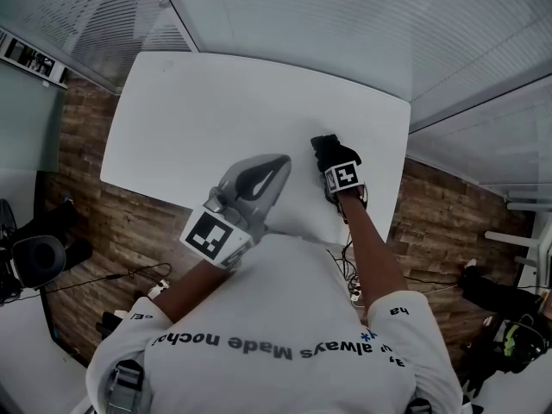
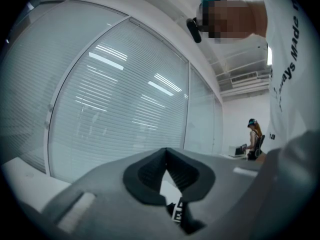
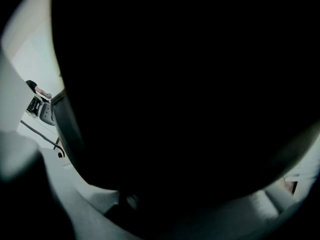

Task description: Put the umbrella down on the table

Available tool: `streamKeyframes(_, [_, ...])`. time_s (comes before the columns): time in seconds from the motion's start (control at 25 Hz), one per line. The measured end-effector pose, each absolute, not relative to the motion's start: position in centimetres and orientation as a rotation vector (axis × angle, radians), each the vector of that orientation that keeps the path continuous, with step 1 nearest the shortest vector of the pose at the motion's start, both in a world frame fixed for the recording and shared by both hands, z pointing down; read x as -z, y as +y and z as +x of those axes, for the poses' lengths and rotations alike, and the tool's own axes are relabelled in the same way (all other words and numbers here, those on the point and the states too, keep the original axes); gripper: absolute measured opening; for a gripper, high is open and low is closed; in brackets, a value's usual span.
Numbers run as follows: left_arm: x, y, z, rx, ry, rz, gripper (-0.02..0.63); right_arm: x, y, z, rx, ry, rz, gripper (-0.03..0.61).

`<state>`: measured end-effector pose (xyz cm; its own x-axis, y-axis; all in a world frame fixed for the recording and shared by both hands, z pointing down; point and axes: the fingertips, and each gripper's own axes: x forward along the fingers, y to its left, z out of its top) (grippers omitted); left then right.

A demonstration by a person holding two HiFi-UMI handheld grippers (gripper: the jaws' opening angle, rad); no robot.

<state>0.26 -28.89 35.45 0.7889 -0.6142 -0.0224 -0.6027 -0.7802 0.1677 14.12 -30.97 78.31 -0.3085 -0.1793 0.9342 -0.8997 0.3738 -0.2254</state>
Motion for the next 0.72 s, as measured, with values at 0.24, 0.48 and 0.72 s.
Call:
streamKeyframes(0.24, [-35.22, -28.74, 0.29, 0.118, -0.968, 2.828, 0.003, -78.31, -30.58, 14.48, -1.016, -1.724, 0.966, 0.262])
streamKeyframes(0.48, [-35.26, -28.43, 0.57, 0.121, -0.961, 2.831, 0.003, -78.34, -30.32, 14.73, -1.018, -1.723, 0.969, 0.276])
streamKeyframes(0.72, [-35.37, -28.54, 0.51, 0.122, -0.961, 2.831, 0.003, -78.19, -30.25, 14.84, -1.020, -1.726, 0.976, 0.275])
